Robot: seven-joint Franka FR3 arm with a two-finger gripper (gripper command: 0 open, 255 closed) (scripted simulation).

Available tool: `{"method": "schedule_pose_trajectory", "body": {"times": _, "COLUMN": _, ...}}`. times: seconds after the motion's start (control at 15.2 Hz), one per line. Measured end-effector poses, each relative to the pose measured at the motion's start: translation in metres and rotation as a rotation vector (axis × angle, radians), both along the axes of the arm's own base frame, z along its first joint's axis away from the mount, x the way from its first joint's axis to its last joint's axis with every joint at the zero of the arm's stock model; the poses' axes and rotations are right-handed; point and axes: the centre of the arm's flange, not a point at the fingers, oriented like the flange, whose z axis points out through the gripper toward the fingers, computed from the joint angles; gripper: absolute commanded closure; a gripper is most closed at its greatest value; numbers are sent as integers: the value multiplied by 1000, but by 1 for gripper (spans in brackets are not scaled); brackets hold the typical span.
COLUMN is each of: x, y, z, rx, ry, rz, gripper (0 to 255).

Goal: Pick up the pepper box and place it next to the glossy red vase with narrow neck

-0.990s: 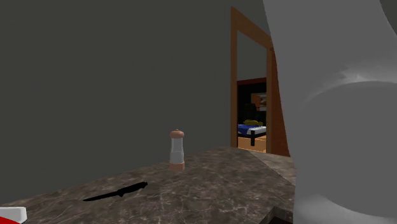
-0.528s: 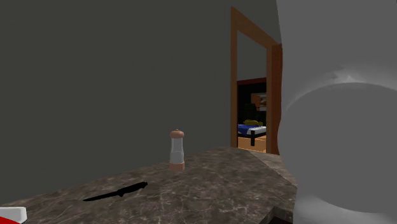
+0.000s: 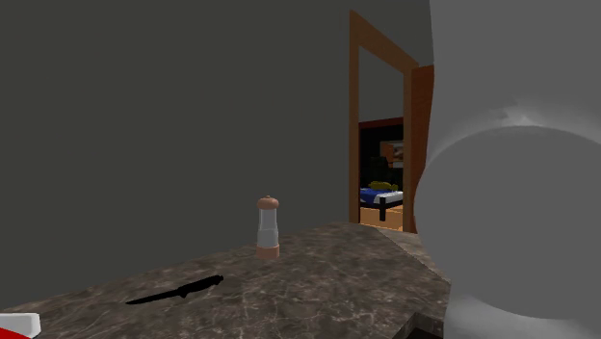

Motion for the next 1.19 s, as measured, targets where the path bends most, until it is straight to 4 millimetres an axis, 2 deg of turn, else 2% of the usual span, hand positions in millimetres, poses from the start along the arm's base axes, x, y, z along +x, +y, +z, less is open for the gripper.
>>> {"method": "schedule_pose_trajectory", "body": {"times": 1.19, "x": -1, "y": 1, "z": -95, "rx": 0, "ry": 0, "rz": 0, "gripper": 255}}
